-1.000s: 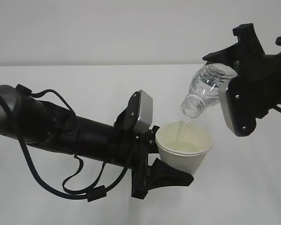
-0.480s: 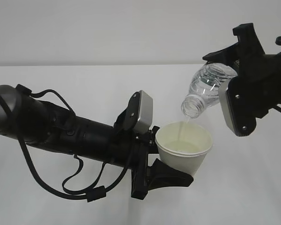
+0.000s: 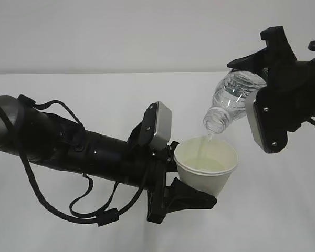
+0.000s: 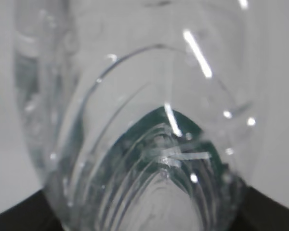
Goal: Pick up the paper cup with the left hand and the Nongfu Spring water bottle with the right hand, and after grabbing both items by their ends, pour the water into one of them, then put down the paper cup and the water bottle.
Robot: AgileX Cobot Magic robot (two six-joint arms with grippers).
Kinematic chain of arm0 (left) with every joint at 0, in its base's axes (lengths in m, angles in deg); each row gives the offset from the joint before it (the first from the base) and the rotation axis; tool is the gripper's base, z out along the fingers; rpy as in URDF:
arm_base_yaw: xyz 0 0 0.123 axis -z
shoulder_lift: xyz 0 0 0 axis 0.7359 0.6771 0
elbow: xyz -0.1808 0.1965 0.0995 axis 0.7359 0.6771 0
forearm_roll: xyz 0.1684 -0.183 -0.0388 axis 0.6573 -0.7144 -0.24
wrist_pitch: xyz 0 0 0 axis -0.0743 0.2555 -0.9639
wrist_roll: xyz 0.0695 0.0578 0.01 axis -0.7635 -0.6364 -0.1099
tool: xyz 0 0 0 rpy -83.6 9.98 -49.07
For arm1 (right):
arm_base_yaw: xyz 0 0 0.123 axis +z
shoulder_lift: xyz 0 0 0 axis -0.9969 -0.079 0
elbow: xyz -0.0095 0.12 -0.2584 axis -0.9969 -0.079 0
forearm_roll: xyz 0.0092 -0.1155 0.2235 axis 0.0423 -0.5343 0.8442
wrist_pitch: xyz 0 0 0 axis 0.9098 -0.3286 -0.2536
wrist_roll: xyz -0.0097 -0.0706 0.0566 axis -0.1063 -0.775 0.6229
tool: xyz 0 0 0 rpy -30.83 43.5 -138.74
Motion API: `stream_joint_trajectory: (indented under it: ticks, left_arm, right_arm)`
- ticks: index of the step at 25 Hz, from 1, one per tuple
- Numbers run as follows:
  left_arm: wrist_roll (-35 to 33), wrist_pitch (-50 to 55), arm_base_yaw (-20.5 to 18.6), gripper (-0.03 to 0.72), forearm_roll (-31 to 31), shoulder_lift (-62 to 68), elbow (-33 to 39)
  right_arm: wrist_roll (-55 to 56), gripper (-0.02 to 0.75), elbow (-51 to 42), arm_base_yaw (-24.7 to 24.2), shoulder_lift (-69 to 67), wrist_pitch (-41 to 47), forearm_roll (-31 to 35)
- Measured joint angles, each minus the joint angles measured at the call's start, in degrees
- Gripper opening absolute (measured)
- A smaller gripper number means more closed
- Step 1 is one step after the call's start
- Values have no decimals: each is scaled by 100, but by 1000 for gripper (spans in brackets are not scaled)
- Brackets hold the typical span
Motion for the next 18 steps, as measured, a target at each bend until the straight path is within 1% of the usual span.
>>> stream_joint_trajectory:
  ticks: [18]
  left_arm:
    - [0,0,0,445,0,0,0]
  right_arm:
    - [-4,449,0,0,0,0,0]
